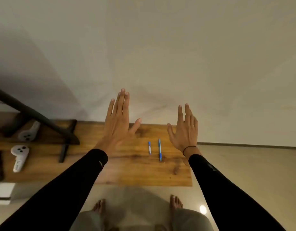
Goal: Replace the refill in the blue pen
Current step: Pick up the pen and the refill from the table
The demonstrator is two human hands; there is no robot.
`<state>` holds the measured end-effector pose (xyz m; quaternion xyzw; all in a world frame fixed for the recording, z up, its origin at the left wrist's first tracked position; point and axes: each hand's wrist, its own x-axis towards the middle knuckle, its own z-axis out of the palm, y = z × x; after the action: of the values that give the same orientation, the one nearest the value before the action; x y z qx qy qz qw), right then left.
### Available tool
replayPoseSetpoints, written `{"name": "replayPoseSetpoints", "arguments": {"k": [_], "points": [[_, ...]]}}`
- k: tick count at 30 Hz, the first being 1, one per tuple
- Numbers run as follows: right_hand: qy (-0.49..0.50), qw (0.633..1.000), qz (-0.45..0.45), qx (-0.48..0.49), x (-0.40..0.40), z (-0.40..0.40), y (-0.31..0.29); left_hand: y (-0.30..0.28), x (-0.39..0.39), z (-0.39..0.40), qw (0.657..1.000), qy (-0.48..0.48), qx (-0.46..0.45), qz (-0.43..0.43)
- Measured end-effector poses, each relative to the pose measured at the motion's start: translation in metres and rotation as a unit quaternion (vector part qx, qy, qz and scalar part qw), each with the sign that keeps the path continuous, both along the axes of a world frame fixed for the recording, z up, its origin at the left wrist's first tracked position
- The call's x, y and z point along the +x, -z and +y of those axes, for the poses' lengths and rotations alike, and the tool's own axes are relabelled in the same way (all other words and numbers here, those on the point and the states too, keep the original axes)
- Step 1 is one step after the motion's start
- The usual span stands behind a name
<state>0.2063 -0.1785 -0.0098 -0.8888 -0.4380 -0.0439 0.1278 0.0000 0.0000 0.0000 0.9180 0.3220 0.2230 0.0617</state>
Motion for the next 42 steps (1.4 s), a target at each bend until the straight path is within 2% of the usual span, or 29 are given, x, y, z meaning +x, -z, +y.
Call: {"name": "replayPoseSetpoints", "arguments": {"k": [3, 7, 10, 14, 18, 21, 27, 30, 33, 39, 42], "points": [[0.028, 0.997, 0.07, -0.024, -0.015, -0.004, 0.063, 0.068, 0.0, -0.022, 0.999, 0.004, -0.042, 0.004], [0.051, 0.991, 0.114, -0.041, -0.029, -0.015, 0.143, 0.157, -0.016, -0.048, 0.996, 0.008, -0.093, 0.01], [0.062, 0.984, 0.157, -0.06, -0.032, -0.013, 0.187, 0.202, -0.023, -0.06, 0.993, -0.006, -0.116, 0.017], [0.069, 0.972, 0.21, -0.076, -0.028, -0.011, 0.224, 0.235, -0.022, -0.074, 0.987, -0.015, -0.157, -0.027], [0.069, 0.95, 0.291, -0.09, -0.014, -0.008, 0.233, 0.241, -0.02, -0.077, 0.986, -0.006, -0.16, -0.049], [0.082, 0.925, 0.37, -0.019, -0.015, -0.009, 0.225, 0.239, -0.023, -0.081, 0.973, 0.024, -0.208, -0.092], [-0.005, 0.884, 0.458, 0.099, -0.061, -0.015, 0.219, 0.24, -0.02, -0.098, 0.9, 0.011, -0.375, -0.221], [-0.04, 0.863, 0.488, 0.125, -0.075, -0.014, 0.221, 0.237, -0.015, -0.092, 0.901, 0.01, -0.385, -0.2], [-0.06, 0.858, 0.493, 0.13, -0.081, -0.007, 0.222, 0.232, -0.005, -0.081, 0.894, -0.009, -0.405, -0.191], [-0.096, 0.828, 0.535, 0.136, -0.065, 0.003, 0.211, 0.225, 0.007, -0.069, 0.913, -0.011, -0.364, -0.183], [-0.069, 0.794, 0.566, 0.211, -0.041, 0.001, 0.2, 0.223, 0.006, -0.072, 0.938, 0.007, -0.322, -0.126]]}}
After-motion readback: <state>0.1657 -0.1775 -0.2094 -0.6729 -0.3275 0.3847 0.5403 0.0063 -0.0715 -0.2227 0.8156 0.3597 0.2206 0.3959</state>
